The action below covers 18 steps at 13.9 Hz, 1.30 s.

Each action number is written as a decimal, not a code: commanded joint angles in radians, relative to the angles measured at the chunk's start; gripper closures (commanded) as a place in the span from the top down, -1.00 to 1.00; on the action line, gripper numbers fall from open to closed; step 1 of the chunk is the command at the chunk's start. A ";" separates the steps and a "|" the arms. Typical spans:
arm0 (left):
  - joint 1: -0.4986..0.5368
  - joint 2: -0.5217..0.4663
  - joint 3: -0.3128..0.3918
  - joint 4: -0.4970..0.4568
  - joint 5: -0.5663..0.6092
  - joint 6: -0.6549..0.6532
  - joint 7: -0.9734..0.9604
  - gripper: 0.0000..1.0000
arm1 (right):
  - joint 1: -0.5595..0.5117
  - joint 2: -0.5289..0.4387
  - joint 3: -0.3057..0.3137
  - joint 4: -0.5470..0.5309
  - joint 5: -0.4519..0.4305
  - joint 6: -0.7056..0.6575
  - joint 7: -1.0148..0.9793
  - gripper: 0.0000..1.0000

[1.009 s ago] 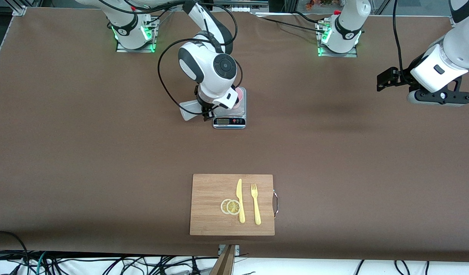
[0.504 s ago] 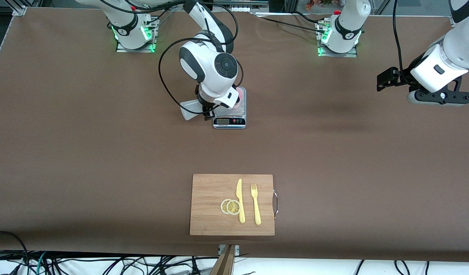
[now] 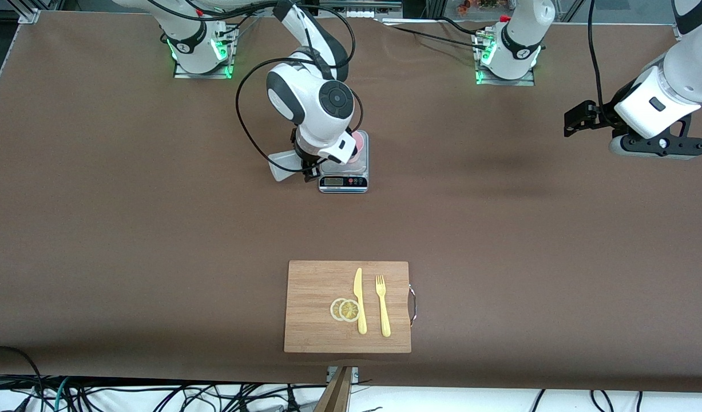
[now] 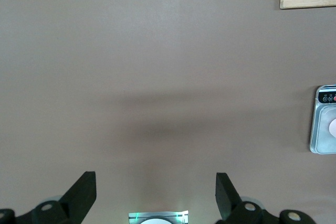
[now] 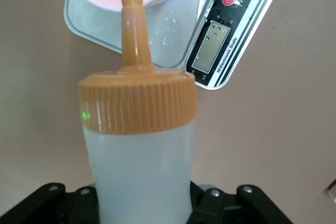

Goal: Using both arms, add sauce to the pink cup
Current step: 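Hold the tilted bottle nozzle over the pink cup with the right gripper, then carry the bottle upright with the right gripper back beside the scale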

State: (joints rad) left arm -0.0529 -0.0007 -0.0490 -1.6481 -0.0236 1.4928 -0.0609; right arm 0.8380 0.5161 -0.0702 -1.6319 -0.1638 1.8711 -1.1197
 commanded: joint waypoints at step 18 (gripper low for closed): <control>0.004 -0.001 0.000 0.019 -0.004 -0.022 0.013 1.00 | -0.186 -0.013 -0.003 0.017 0.239 0.065 -0.313 -1.00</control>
State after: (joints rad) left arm -0.0529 -0.0007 -0.0480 -1.6481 -0.0236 1.4927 -0.0610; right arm 0.7040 0.5155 -0.0807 -1.6235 0.0363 1.9370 -1.3601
